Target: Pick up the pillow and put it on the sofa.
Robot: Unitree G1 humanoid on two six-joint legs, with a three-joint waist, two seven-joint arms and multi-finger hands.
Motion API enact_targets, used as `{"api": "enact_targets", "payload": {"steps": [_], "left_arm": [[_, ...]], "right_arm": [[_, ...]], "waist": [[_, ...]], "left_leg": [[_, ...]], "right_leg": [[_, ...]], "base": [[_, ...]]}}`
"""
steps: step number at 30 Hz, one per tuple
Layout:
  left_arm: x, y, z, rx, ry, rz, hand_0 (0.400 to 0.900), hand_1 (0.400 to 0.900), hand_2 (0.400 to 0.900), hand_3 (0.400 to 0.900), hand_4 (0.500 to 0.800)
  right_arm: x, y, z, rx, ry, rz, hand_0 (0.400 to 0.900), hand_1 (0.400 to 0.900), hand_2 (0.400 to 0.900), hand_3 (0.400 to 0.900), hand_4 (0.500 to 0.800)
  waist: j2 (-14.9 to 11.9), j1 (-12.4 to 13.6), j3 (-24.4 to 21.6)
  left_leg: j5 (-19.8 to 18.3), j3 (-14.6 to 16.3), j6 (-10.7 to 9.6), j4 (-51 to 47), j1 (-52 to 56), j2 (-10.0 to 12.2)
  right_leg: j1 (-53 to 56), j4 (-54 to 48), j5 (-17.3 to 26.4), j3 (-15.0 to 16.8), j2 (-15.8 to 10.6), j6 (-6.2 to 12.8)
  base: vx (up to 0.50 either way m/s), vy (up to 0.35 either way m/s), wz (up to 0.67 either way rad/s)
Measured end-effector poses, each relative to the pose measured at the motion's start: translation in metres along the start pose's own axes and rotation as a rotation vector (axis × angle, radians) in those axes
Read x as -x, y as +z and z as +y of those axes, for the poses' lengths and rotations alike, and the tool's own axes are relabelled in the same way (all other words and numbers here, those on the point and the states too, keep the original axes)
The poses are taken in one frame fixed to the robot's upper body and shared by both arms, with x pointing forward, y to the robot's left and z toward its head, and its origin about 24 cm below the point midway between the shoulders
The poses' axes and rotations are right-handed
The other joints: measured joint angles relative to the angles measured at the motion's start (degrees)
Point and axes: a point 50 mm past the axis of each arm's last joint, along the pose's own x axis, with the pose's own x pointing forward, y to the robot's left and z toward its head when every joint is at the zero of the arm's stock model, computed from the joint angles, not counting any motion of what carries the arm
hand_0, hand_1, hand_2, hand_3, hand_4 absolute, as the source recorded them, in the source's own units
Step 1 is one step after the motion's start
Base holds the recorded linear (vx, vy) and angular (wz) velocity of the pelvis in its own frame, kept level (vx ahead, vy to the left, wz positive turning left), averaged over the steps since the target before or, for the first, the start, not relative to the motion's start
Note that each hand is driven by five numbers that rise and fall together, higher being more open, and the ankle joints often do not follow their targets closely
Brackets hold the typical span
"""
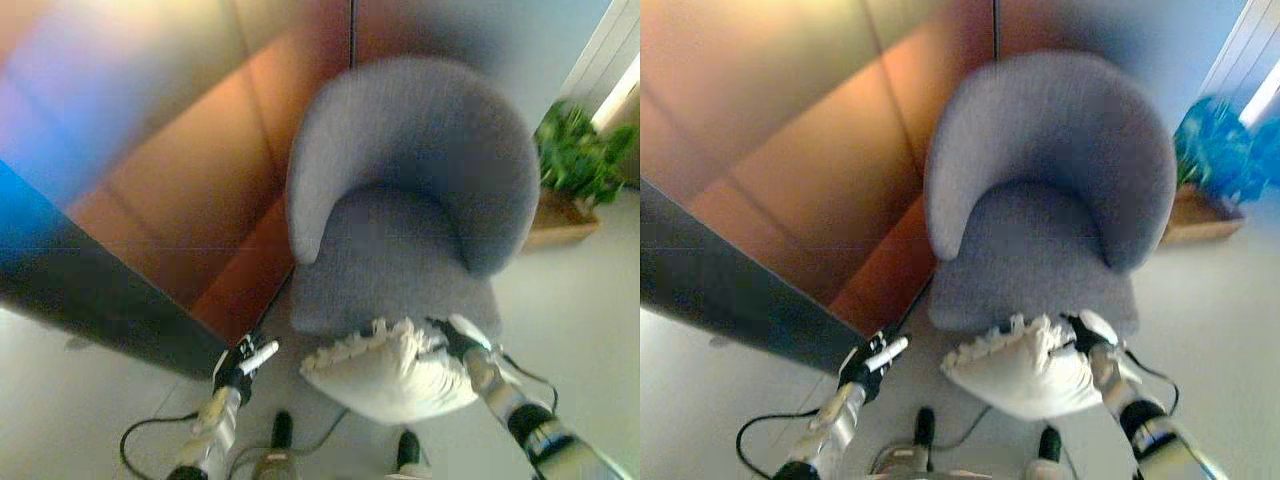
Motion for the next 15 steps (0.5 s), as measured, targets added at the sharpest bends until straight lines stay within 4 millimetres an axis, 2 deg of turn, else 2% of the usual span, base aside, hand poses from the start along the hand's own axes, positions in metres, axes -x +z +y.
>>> {"api": "enact_targets", "payload": {"steps": [3, 7, 15], "left_arm": [[-0.009, 0.018, -0.012, 0.009, -0.032, -0.072, 0.900, 0.900, 0.900, 0.900, 0.800], [-0.019, 0.046, -0.025, 0.034, -0.054, -0.172, 0.900, 0.900, 0.900, 0.900, 0.800], [-0.026, 0.068, -0.036, 0.063, -0.076, -0.251, 0.900, 0.900, 0.900, 0.900, 0.800]], "right_arm": [[-0.006, 0.014, -0.013, 0.008, -0.035, -0.025, 0.900, 0.900, 0.900, 0.900, 0.800], [-0.015, 0.040, -0.044, 0.003, -0.122, -0.083, 0.900, 0.900, 0.900, 0.900, 0.800], [-0.019, 0.058, -0.060, 0.042, -0.147, -0.119, 0.900, 0.900, 0.900, 0.900, 0.800]], "waist": [[0.2, 1.0, 2.3], [0.9, 0.8, 7.3], [0.9, 1.0, 12.3]], "left_leg": [[0.4, -0.3, -0.1, 0.1, -1.0, -0.1], [1.4, -0.7, 0.3, 0.2, -3.4, -1.2], [1.4, -0.7, 0.3, 0.6, -5.4, -2.0]], "right_leg": [[-1.2, 0.0, 0.2, 0.3, -0.1, 0.02], [-3.4, 0.1, 0.9, 0.3, -0.9, 0.29], [-5.3, 0.2, 1.2, 0.4, -1.8, 0.66]], "base": [[-0.16, 0.041, -0.04], [-0.10, 0.029, -0.03], [-0.08, 0.016, -0.02]]}}
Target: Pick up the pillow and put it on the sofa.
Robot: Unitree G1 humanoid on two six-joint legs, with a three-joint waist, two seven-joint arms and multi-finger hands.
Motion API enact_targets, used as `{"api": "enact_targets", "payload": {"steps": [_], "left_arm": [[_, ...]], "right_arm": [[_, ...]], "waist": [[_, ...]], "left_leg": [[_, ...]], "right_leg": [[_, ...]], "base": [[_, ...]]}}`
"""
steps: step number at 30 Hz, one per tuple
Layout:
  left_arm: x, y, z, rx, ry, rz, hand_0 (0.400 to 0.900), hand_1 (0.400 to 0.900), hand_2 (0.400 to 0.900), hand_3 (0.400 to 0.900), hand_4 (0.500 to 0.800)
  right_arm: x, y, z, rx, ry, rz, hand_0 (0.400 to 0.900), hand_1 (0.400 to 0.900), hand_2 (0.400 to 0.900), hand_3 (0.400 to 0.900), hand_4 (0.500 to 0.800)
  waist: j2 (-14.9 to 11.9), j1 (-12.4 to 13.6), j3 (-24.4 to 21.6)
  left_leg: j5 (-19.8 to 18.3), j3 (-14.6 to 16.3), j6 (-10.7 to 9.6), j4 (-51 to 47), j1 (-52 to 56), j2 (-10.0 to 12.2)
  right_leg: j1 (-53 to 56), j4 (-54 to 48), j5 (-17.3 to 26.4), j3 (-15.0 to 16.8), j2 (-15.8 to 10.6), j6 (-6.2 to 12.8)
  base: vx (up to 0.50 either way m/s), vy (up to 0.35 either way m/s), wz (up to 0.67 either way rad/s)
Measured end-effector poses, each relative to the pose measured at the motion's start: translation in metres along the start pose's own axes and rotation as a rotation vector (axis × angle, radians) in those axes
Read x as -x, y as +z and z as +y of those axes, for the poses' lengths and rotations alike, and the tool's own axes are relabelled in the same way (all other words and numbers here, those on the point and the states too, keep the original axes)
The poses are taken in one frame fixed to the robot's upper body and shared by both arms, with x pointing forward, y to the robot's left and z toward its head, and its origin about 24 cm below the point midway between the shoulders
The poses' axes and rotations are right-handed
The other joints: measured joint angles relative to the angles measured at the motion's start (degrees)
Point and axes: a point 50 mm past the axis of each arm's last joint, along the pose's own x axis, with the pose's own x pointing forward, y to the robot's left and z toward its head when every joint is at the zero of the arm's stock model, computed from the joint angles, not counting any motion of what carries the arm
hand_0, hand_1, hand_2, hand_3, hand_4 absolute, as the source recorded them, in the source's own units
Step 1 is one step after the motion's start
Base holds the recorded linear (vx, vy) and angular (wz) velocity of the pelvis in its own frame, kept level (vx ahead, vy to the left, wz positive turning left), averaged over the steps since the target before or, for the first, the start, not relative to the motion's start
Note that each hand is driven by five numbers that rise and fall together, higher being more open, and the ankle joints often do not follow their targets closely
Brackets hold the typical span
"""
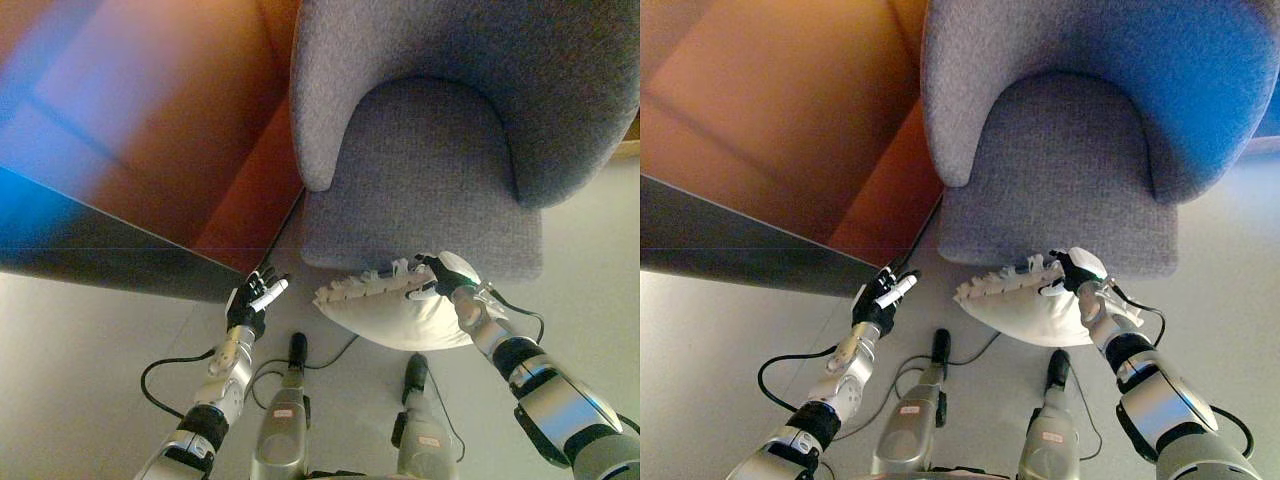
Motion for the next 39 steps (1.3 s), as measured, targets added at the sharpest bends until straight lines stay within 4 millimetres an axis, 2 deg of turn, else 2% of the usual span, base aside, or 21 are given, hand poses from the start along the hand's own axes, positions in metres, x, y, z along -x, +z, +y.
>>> {"api": "enact_targets", "payload": {"steps": [4, 10, 20, 26, 27, 28, 29, 39], "left_arm": [[-0.005, 0.008, -0.006, 0.013, -0.013, -0.032, 0.900, 0.900, 0.900, 0.900, 0.800], [-0.011, 0.016, -0.017, 0.004, -0.039, -0.056, 0.900, 0.900, 0.900, 0.900, 0.800], [-0.016, 0.026, -0.020, 0.000, -0.023, -0.081, 0.900, 0.900, 0.900, 0.900, 0.800], [-0.018, 0.029, -0.020, -0.004, -0.020, -0.090, 0.900, 0.900, 0.900, 0.900, 0.800], [-0.018, 0.029, -0.020, -0.004, -0.020, -0.091, 0.900, 0.900, 0.900, 0.900, 0.800], [-0.018, 0.030, -0.020, -0.005, -0.020, -0.092, 0.900, 0.900, 0.900, 0.900, 0.800], [-0.018, 0.030, -0.020, -0.005, -0.020, -0.092, 0.900, 0.900, 0.900, 0.900, 0.800], [-0.020, 0.033, -0.022, -0.005, -0.026, -0.100, 0.900, 0.900, 0.900, 0.900, 0.800]], "right_arm": [[-0.004, 0.007, -0.013, -0.006, -0.023, -0.005, 0.900, 0.900, 0.900, 0.900, 0.800], [-0.007, 0.014, -0.019, 0.008, 0.000, -0.014, 0.900, 0.900, 0.900, 0.900, 0.800], [-0.012, 0.022, -0.032, 0.088, -0.009, 0.025, 0.900, 0.900, 0.900, 0.900, 0.800], [-0.013, 0.022, -0.037, 0.121, -0.003, 0.056, 0.900, 0.900, 0.900, 0.900, 0.800], [-0.013, 0.022, -0.037, 0.128, -0.001, 0.058, 0.820, 0.820, 0.820, 0.820, 0.752], [-0.013, 0.022, -0.038, 0.128, 0.003, 0.061, 0.445, 0.445, 0.445, 0.445, 0.527], [-0.013, 0.023, -0.038, 0.129, 0.007, 0.062, 0.400, 0.400, 0.400, 0.400, 0.500], [-0.013, 0.014, -0.035, 0.131, 0.023, 0.099, 0.400, 0.400, 0.400, 0.400, 0.500]], "waist": [[0.0, 0.0, 0.9], [-0.2, 0.1, 2.3], [-0.7, 0.3, 2.7], [-0.9, 1.3, 2.9], [-1.0, 1.4, 2.9], [-1.1, 1.4, 3.0], [-1.1, 1.4, 3.0], [-1.3, 1.4, 3.1]], "left_leg": [[0.0, 0.0, 0.0, 0.3, -1.2, 0.0], [0.0, 0.0, 0.0, 0.6, -1.7, 0.0], [0.0, 0.0, 0.0, 0.9, -2.5, 0.0], [0.0, 0.0, 0.0, 0.9, -2.5, 0.0], [0.0, 0.0, 0.0, 1.0, -2.5, 0.0], [0.0, 0.0, 0.0, 1.0, -2.5, 0.0], [0.0, 0.0, 0.0, 1.0, -2.5, 0.0], [0.0, 0.0, 0.0, 1.2, -2.5, 0.0]], "right_leg": [[-1.2, 0.3, 0.0, 0.1, 0.0, 0.00], [-1.7, 0.6, 0.0, 0.2, 0.0, 0.00], [-2.6, 1.1, 0.0, 0.3, 0.0, 0.01], [-2.6, 1.1, 0.0, 0.3, 0.0, 0.01], [-2.6, 1.1, 0.0, 0.3, 0.0, 0.01], [-2.6, 1.1, 0.0, 0.3, 0.0, 0.01], [-2.5, 1.2, 0.0, 0.3, 0.0, 0.01], [-2.5, 1.3, 0.0, 0.3, 0.0, 0.00]], "base": [[-0.06, -0.002, 0.00], [-0.04, -0.023, 0.02], [-0.02, -0.005, 0.00], [0.00, 0.000, 0.00], [0.00, 0.000, 0.00], [0.00, 0.000, 0.00], [0.00, 0.000, 0.00], [0.00, 0.000, 0.00]]}}
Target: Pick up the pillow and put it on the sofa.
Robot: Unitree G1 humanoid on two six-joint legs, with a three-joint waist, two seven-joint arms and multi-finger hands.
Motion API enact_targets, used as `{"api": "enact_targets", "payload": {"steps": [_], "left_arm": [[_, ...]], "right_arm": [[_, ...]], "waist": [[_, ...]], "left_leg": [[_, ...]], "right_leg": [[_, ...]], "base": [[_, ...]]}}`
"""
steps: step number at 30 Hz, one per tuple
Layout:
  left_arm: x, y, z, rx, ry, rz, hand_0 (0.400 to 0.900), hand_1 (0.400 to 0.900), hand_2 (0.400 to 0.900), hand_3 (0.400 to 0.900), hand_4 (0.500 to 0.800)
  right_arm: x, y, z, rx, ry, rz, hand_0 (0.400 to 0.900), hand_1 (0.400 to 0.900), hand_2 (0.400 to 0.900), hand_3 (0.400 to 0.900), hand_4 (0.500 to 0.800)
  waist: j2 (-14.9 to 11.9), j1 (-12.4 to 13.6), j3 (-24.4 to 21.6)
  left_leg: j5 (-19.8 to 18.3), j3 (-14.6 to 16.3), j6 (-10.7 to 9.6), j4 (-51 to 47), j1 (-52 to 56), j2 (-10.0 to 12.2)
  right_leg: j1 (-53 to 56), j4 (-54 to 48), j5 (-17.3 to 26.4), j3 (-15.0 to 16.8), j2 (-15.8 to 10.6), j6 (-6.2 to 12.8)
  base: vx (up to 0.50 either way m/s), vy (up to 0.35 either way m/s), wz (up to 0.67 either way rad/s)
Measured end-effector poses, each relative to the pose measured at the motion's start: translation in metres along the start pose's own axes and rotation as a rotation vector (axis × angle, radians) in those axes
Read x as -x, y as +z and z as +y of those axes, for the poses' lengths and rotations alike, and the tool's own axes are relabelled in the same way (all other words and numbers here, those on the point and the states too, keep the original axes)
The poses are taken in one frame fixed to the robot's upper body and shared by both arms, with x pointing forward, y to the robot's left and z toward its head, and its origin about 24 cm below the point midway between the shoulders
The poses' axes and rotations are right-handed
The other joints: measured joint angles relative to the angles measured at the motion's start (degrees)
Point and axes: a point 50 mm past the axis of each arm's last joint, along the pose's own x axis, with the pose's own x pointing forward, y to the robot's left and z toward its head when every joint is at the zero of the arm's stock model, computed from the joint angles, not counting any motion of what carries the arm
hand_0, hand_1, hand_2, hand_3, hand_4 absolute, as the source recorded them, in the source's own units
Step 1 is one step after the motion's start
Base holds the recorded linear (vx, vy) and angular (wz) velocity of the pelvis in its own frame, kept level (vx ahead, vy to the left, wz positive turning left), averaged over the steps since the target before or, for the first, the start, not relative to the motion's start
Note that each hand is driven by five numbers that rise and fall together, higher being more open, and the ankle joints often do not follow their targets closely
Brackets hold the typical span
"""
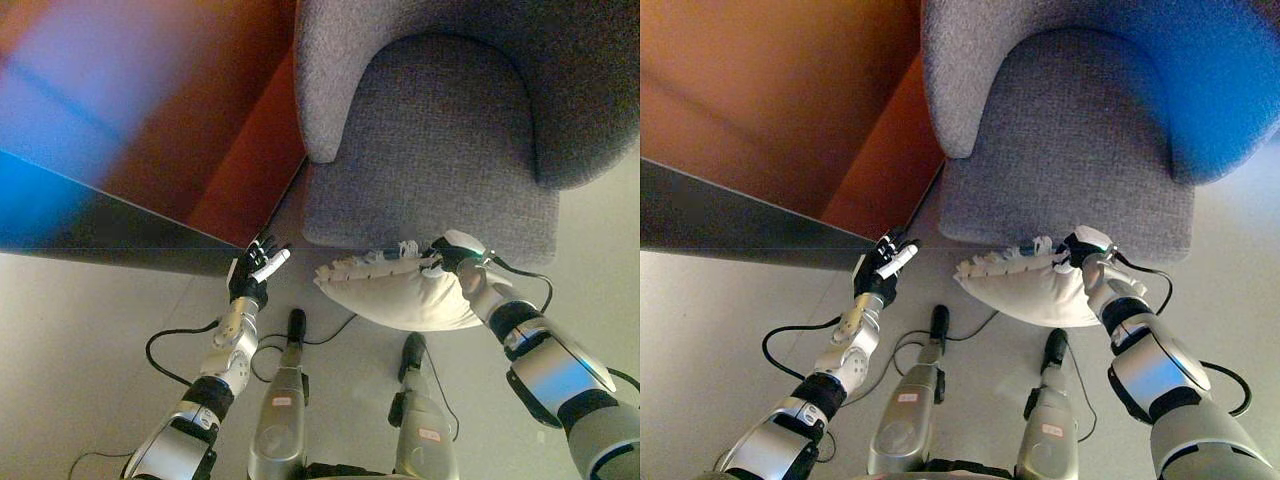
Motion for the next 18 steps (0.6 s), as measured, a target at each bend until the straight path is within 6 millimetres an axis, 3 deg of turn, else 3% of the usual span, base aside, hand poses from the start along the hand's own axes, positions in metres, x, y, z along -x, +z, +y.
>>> {"api": "enact_targets", "payload": {"steps": [18], "left_arm": [[-0.0013, 0.0027, 0.0003, 0.000, -0.003, -0.008, 0.900, 0.900, 0.900, 0.900, 0.800]], "right_arm": [[0.0013, -0.0061, 0.0087, 0.002, 0.028, 0.002, 0.400, 0.400, 0.400, 0.400, 0.500]], "waist": [[-0.3, -0.1, 0.2]], "left_leg": [[0.0, 0.0, 0.0, -0.1, 1.7, 0.0]], "right_leg": [[1.8, -0.1, 0.0, -0.2, 0.0, 0.01]], "base": [[0.01, -0.004, 0.00]]}}
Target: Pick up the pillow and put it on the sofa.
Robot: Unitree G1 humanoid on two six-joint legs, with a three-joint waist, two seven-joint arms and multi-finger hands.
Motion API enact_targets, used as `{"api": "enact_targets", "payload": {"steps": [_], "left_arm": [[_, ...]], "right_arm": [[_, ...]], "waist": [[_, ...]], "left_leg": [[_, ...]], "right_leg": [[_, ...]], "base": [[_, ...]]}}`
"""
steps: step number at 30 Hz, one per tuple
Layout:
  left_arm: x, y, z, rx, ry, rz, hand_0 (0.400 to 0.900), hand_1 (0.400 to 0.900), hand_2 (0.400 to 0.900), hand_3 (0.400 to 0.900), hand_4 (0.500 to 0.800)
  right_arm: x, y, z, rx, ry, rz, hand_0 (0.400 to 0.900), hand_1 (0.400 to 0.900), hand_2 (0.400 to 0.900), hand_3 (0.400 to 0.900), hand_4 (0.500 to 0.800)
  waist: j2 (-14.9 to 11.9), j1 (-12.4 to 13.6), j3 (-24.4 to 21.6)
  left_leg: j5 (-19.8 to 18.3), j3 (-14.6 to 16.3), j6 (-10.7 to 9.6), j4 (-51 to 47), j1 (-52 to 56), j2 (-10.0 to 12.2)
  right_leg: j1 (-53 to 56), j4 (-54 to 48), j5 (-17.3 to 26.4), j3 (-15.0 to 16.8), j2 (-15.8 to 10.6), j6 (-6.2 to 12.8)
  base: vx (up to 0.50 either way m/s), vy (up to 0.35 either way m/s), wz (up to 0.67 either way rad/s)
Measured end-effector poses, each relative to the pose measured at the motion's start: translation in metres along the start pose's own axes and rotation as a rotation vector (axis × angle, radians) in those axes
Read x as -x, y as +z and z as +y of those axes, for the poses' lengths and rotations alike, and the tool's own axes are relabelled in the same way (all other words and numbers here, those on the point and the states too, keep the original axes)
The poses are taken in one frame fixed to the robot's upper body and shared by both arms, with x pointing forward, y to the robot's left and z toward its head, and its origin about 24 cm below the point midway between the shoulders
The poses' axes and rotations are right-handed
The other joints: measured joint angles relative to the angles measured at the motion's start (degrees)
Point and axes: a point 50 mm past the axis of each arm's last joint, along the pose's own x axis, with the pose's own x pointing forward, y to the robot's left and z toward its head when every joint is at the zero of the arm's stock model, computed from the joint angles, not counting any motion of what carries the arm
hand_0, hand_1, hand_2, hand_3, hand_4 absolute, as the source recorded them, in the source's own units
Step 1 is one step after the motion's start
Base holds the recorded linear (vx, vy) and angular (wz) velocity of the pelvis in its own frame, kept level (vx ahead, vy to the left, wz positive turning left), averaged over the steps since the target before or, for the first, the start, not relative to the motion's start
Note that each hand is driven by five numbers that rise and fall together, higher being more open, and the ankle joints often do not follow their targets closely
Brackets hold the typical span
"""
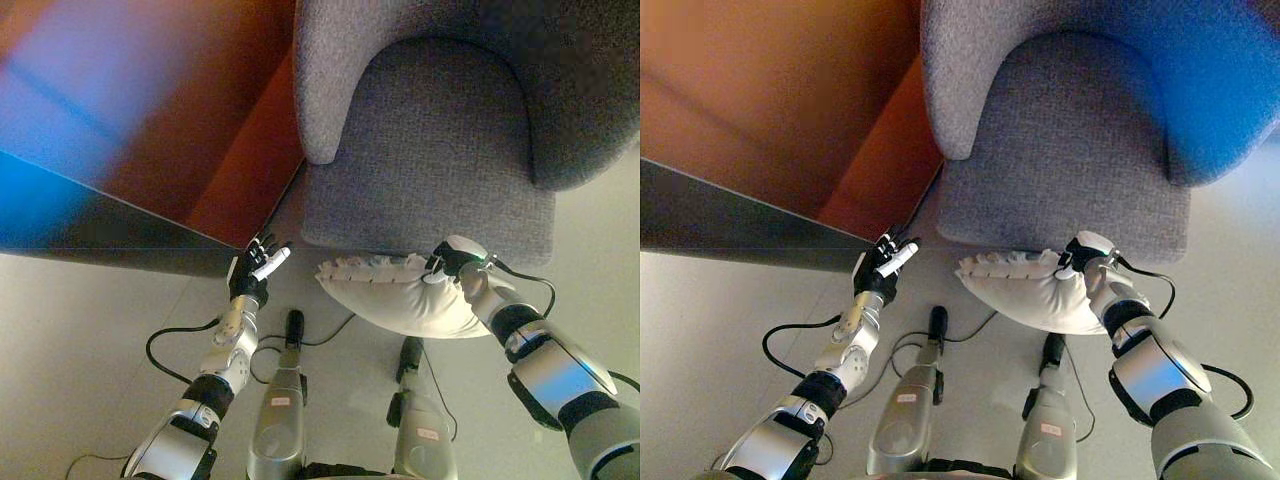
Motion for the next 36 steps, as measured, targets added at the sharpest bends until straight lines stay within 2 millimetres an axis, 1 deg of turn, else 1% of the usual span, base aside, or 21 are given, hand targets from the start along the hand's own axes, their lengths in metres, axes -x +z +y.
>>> {"api": "enact_targets", "payload": {"steps": [5, 7, 10, 11, 12, 13, 14, 15, 17, 18, 19, 21, 25, 29, 35, 36], "left_arm": [[0.001, 0.000, 0.006, 0.013, 0.017, -0.002, 0.900, 0.900, 0.900, 0.900, 0.800], [0.004, -0.001, 0.013, 0.023, 0.041, 0.003, 0.900, 0.900, 0.900, 0.900, 0.800], [0.011, -0.008, 0.027, 0.028, 0.081, 0.032, 0.900, 0.900, 0.900, 0.900, 0.800], [0.015, -0.011, 0.033, 0.023, 0.096, 0.049, 0.900, 0.900, 0.900, 0.900, 0.800], [0.017, -0.013, 0.036, 0.019, 0.102, 0.055, 0.900, 0.900, 0.900, 0.900, 0.800], [0.022, -0.017, 0.045, 0.008, 0.122, 0.081, 0.900, 0.900, 0.900, 0.900, 0.800], [0.027, -0.021, 0.052, -0.007, 0.139, 0.098, 0.900, 0.900, 0.900, 0.900, 0.800], [0.029, -0.023, 0.054, -0.013, 0.145, 0.108, 0.900, 0.900, 0.900, 0.900, 0.800], [0.038, -0.030, 0.065, -0.013, 0.178, 0.148, 0.900, 0.900, 0.900, 0.900, 0.800], [0.041, -0.033, 0.068, -0.011, 0.190, 0.160, 0.900, 0.900, 0.900, 0.900, 0.800], [0.046, -0.038, 0.073, -0.015, 0.206, 0.182, 0.900, 0.900, 0.900, 0.900, 0.800], [0.053, -0.044, 0.079, -0.031, 0.222, 0.212, 0.900, 0.900, 0.900, 0.900, 0.800], [0.066, -0.053, 0.090, -0.023, 0.267, 0.246, 0.900, 0.900, 0.900, 0.900, 0.800], [0.070, -0.057, 0.091, -0.018, 0.275, 0.259, 0.900, 0.900, 0.900, 0.900, 0.800], [0.075, -0.061, 0.093, -0.018, 0.285, 0.283, 0.900, 0.900, 0.900, 0.900, 0.800], [0.076, -0.062, 0.094, -0.016, 0.289, 0.290, 0.900, 0.900, 0.900, 0.900, 0.800]], "right_arm": [[0.004, -0.010, 0.010, 0.013, 0.061, -0.013, 0.400, 0.400, 0.400, 0.400, 0.500], [0.008, -0.013, 0.013, 0.029, 0.086, -0.033, 0.400, 0.400, 0.400, 0.400, 0.500], [0.013, -0.016, 0.019, 0.064, 0.132, -0.057, 0.400, 0.400, 0.400, 0.400, 0.500], [0.017, -0.016, 0.022, 0.049, 0.146, -0.072, 0.400, 0.400, 0.400, 0.400, 0.500], [0.017, -0.016, 0.023, 0.046, 0.149, -0.077, 0.400, 0.400, 0.400, 0.400, 0.500], [0.020, -0.014, 0.025, 0.049, 0.157, -0.096, 0.400, 0.400, 0.400, 0.400, 0.500], [0.022, -0.013, 0.027, 0.051, 0.166, -0.106, 0.400, 0.400, 0.400, 0.400, 0.500], [0.022, -0.014, 0.028, 0.051, 0.171, -0.107, 0.400, 0.400, 0.400, 0.400, 0.500], [0.026, -0.018, 0.031, 0.036, 0.186, -0.101, 0.400, 0.400, 0.400, 0.400, 0.500], [0.027, -0.020, 0.033, 0.036, 0.187, -0.098, 0.400, 0.400, 0.400, 0.400, 0.500], [0.030, -0.023, 0.036, 0.037, 0.199, -0.096, 0.400, 0.400, 0.400, 0.400, 0.500], [0.034, -0.028, 0.043, 0.025, 0.219, -0.092, 0.400, 0.400, 0.400, 0.400, 0.500], [0.039, -0.032, 0.053, 0.060, 0.253, -0.094, 0.400, 0.400, 0.400, 0.400, 0.500], [0.041, -0.034, 0.049, 0.080, 0.257, -0.100, 0.400, 0.400, 0.400, 0.400, 0.500], [0.044, -0.036, 0.025, 0.153, 0.223, -0.117, 0.400, 0.400, 0.400, 0.400, 0.500], [0.044, -0.035, 0.019, 0.167, 0.217, -0.120, 0.400, 0.400, 0.400, 0.400, 0.500]], "waist": [[-0.2, 0.0, -0.1], [-0.5, -0.1, -0.2], [-2.0, -0.4, -1.0], [-3.0, -0.4, -1.7], [-3.4, -0.5, -2.0], [-4.6, -1.3, -2.6], [-5.4, -1.5, -3.2], [-5.7, -1.6, -3.7], [-6.6, -1.6, -4.9], [-6.8, -1.6, -5.2], [-6.9, -1.6, -6.5], [-6.9, -1.6, -8.2], [-7.0, -1.7, -11.5], [-7.0, -1.8, -14.1], [-7.0, -1.7, -16.1], [-7.1, -1.8, -16.3]], "left_leg": [[-0.1, -0.1, 0.0, -0.7, 3.3, 0.0], [-0.1, 0.0, 0.0, -1.5, 5.2, 0.1], [-0.5, 0.0, -0.1, -1.7, 7.8, 0.2], [-0.7, 0.1, -0.1, -1.7, 8.6, 0.2], [-0.8, 0.1, -0.1, -1.7, 8.8, 0.3], [-1.4, 0.1, 0.3, -1.7, 9.7, 0.3], [-1.4, 0.2, 0.2, -1.7, 10.2, 0.3], [-1.6, 0.3, 0.2, -1.7, 10.4, 0.3], [-2.8, 1.4, 0.3, -1.7, 12.0, 0.5], [-3.0, 1.4, 0.3, -1.8, 12.6, 0.4], [-4.7, 1.4, 0.1, -1.8, 13.1, 0.6], [-5.0, 1.5, 0.1, -1.8, 13.9, 0.7], [-5.6, 2.1, -0.1, -2.2, 15.4, 0.8], [-5.6, 2.6, -0.1, -2.4, 15.9, 0.9], [-5.6, 2.7, -0.1, -2.3, 16.2, 1.1], [-5.6, 2.7, -0.1, -2.3, 16.3, 1.0]], "right_leg": [[3.8, -1.1, 0.0, -0.5, 0.1, 0.02], [5.6, -1.4, -0.1, -0.7, 0.1, 0.10], [8.1, -1.4, -0.6, -0.8, 0.2, 0.12], [8.9, -1.4, -0.8, -0.9, 0.2, 0.11], [9.0, -1.4, -0.9, -0.8, 0.2, 0.09], [10.1, -1.4, -1.2, -0.9, 0.2, 0.13], [10.6, -1.4, -1.3, -1.0, 0.1, 0.13], [10.7, -1.4, -1.4, -0.9, 0.2, 0.11], [12.0, -1.4, -1.6, -0.6, 0.1, 0.19], [12.6, -1.4, -1.7, -0.6, 0.1, 0.21], [12.9, -1.4, -1.9, -0.5, 0.1, 0.21], [13.7, -1.4, -2.0, -0.3, 0.1, 0.26], [14.5, -1.4, -2.2, 0.5, 0.1, 0.03], [14.6, -1.4, -2.3, 1.0, 0.1, 0.00], [14.8, -1.4, -2.3, 1.2, 0.1, -0.03], [14.8, -1.4, -2.3, 1.2, 0.1, -0.03]], "base": [[0.12, -0.039, 0.02], [0.19, -0.044, 0.03], [0.23, -0.039, 0.01], [0.23, -0.031, -0.04], [0.22, -0.027, -0.05], [0.21, -0.014, -0.05], [0.19, -0.005, -0.04], [0.22, 0.000, -0.04], [0.18, 0.000, -0.04], [0.18, -0.001, -0.06], [0.18, 0.003, -0.09], [0.13, 0.008, -0.09], [0.05, 0.011, -0.06], [0.02, 0.007, -0.03], [0.04, 0.008, -0.01], [0.03, 0.002, -0.01]]}}
